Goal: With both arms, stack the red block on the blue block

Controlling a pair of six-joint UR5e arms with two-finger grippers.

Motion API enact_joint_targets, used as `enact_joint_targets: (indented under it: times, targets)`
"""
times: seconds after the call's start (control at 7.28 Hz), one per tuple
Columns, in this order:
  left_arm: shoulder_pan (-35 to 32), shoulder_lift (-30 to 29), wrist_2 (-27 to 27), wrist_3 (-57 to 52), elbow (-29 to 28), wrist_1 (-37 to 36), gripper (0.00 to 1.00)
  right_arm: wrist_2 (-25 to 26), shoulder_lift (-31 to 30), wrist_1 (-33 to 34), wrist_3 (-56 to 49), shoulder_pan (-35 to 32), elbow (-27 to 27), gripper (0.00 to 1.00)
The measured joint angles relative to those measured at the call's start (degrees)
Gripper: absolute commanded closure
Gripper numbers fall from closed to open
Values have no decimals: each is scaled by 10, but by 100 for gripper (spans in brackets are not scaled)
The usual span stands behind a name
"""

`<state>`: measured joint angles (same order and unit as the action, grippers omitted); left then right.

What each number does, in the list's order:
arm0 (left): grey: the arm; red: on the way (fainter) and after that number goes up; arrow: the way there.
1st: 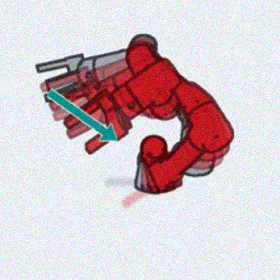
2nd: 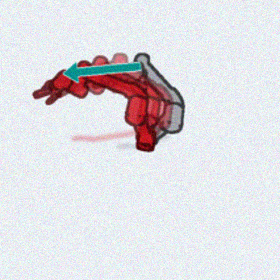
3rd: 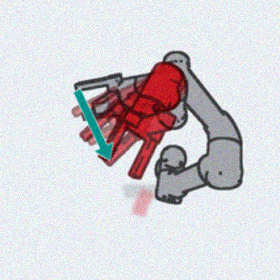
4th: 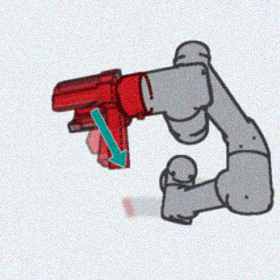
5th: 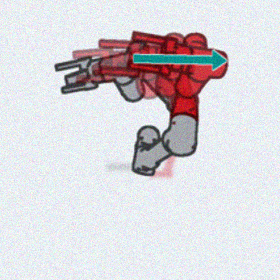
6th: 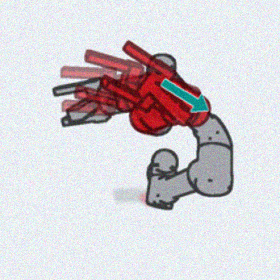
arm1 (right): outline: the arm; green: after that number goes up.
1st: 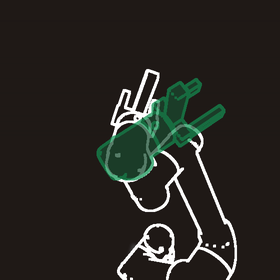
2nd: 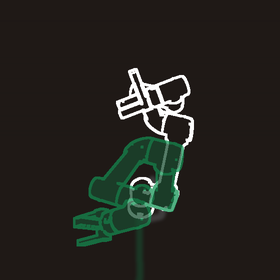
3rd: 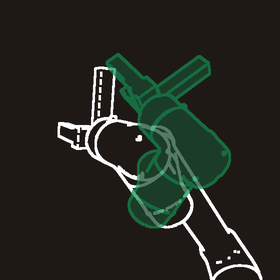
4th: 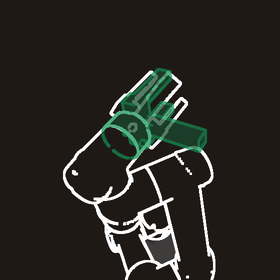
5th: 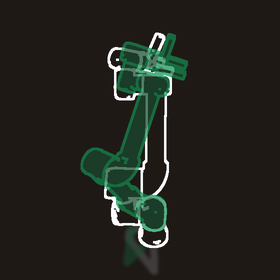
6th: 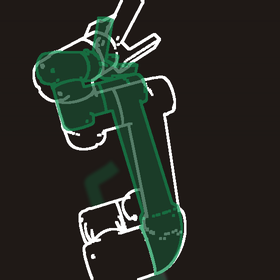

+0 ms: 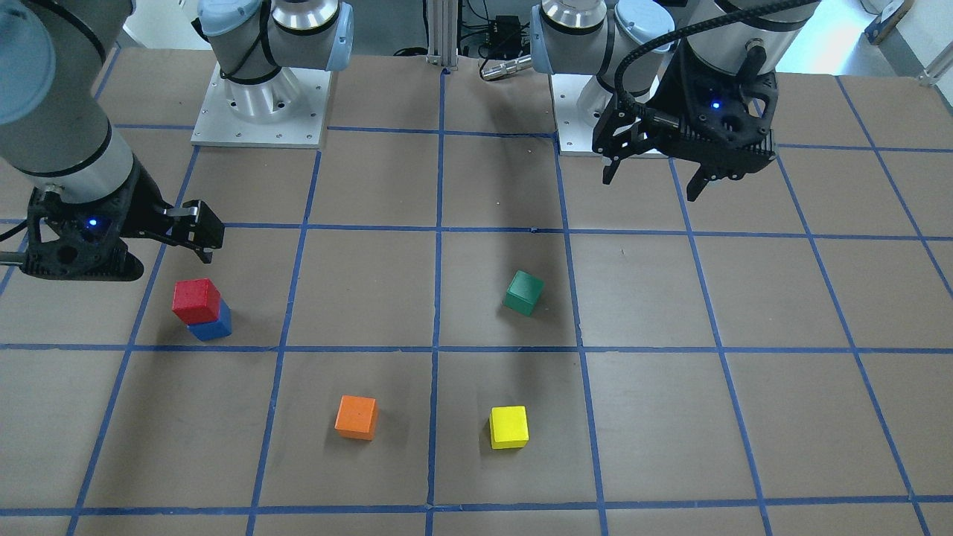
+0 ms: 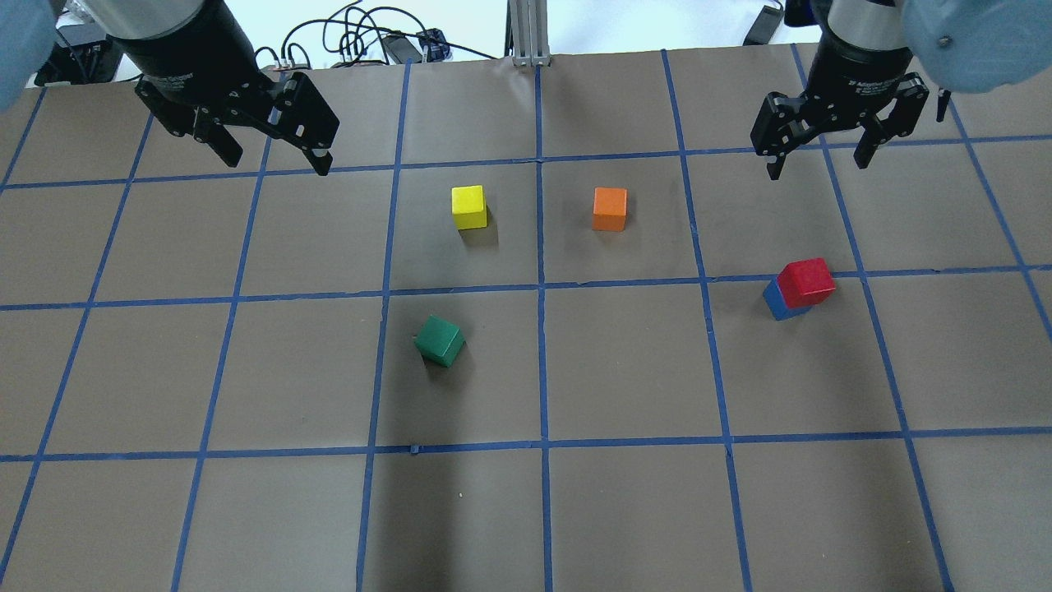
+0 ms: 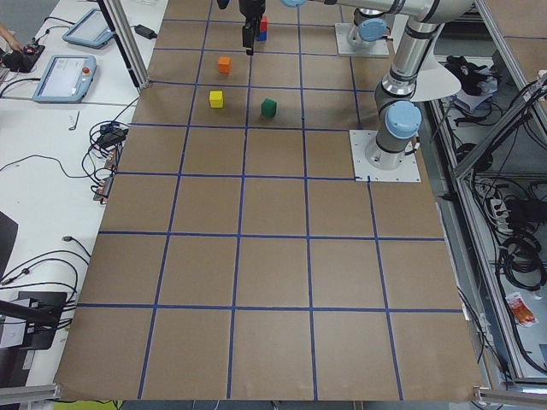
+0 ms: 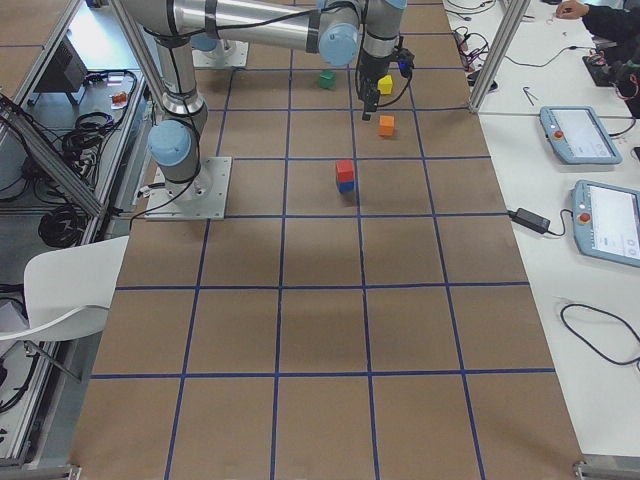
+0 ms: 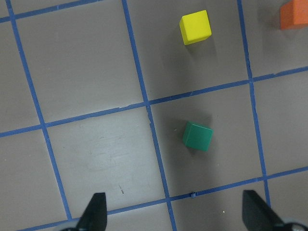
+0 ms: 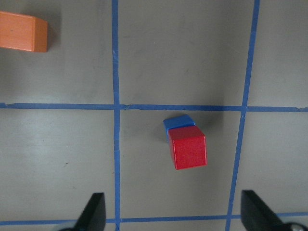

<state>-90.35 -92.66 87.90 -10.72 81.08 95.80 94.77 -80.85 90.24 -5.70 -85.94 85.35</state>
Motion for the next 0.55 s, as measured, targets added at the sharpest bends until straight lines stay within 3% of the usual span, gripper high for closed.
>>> enact_joint_targets:
  times: [0.55]
  targets:
    - [0,0,0,0,0,0,0,-26,-24,-9,22,-47,2,0]
